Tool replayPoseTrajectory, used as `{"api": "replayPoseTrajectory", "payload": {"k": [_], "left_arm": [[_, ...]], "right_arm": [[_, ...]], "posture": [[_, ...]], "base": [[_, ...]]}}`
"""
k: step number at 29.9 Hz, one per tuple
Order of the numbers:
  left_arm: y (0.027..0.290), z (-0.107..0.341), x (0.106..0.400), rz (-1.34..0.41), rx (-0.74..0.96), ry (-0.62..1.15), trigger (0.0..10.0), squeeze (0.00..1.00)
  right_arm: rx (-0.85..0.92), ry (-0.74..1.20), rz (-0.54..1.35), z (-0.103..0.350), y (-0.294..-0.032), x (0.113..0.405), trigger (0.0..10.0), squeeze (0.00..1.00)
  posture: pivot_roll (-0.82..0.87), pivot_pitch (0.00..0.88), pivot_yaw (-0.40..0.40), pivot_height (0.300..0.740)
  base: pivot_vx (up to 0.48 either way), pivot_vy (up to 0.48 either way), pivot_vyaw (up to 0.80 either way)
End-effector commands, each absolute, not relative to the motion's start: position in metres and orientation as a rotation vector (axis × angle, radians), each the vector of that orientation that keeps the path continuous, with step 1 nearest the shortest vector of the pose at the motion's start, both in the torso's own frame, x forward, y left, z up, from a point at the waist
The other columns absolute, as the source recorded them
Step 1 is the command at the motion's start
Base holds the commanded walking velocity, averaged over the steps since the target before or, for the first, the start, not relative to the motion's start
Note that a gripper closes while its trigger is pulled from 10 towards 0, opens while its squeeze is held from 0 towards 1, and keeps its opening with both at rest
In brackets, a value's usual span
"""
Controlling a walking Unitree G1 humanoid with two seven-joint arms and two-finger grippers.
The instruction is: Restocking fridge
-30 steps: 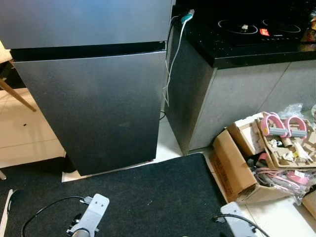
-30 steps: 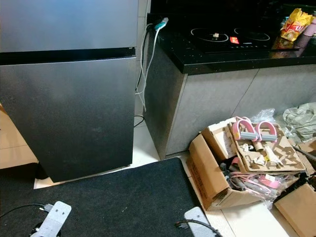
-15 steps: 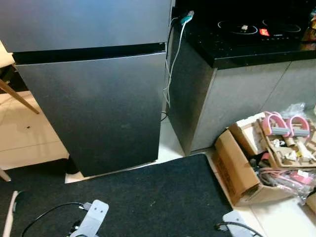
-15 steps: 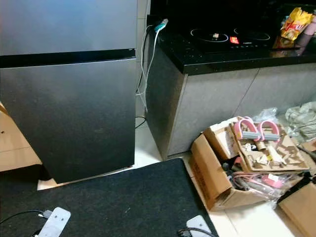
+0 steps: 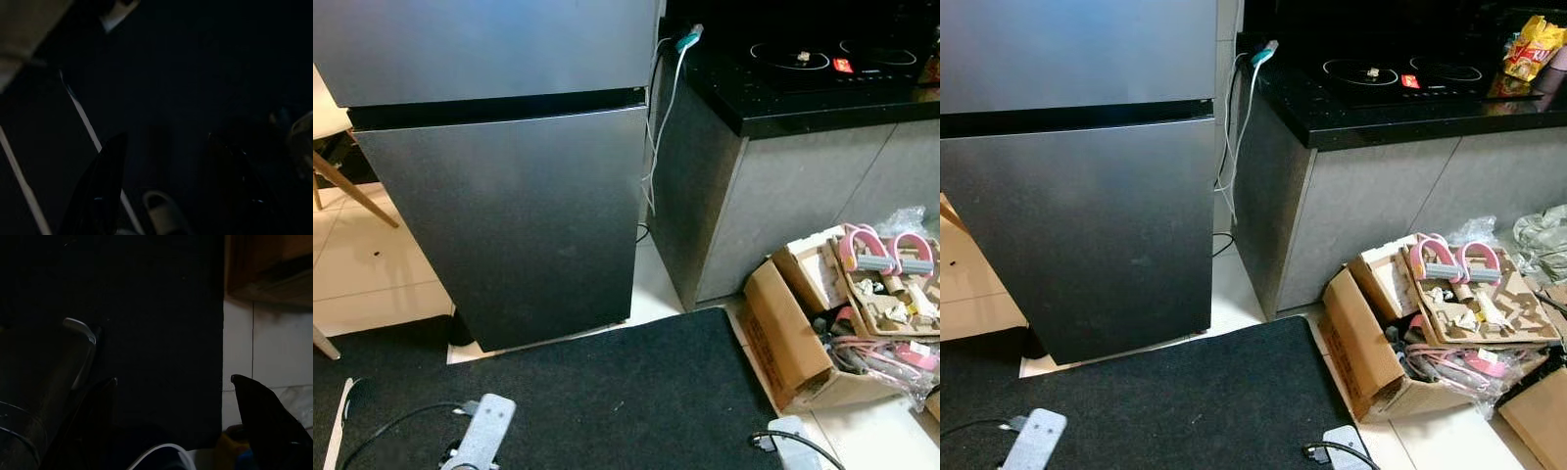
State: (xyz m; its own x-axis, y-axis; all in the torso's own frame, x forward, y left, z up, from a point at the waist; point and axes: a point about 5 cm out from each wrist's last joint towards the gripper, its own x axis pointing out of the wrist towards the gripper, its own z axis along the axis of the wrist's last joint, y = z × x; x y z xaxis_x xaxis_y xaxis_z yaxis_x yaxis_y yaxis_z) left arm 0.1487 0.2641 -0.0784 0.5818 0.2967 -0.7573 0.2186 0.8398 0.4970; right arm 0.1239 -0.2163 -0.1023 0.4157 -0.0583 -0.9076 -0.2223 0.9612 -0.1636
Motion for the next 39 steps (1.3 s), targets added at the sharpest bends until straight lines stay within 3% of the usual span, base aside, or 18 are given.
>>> {"api": "replayPoseTrajectory", "payload": {"k": [1, 22, 32, 39], "left_arm": [[0.265, -0.078, 0.150, 0.053, 0.591, 0.962, 10.0, 0.00], [0.272, -0.072, 0.159, 0.164, 0.491, 0.948, 10.0, 0.00], [0.274, -0.079, 0.138, 0.145, 0.508, 0.990, 10.0, 0.00], [0.277, -0.077, 0.141, 0.115, 0.545, 0.980, 10.0, 0.00]], "right_arm": [[-0.267, 1.151, 0.083, -0.102, -0.220, 0.123, 10.0, 0.00], [-0.256, 1.173, 0.094, -0.106, -0.216, 0.112, 10.0, 0.00], [-0.224, 1.131, 0.037, -0.103, -0.224, 0.114, 10.0, 0.00], [-0.198, 1.116, 0.079, -0.105, -0.212, 0.115, 10.0, 0.00]], "posture": [[0.00, 0.000, -0.042, 0.706], [0.03, 0.000, -0.045, 0.706], [0.04, 0.000, -0.033, 0.706], [0.06, 0.012, -0.007, 0.706]], "base": [[0.000, 0.000, 0.00], [0.000, 0.000, 0.00], [0.000, 0.000, 0.00], [0.000, 0.000, 0.00]]}}
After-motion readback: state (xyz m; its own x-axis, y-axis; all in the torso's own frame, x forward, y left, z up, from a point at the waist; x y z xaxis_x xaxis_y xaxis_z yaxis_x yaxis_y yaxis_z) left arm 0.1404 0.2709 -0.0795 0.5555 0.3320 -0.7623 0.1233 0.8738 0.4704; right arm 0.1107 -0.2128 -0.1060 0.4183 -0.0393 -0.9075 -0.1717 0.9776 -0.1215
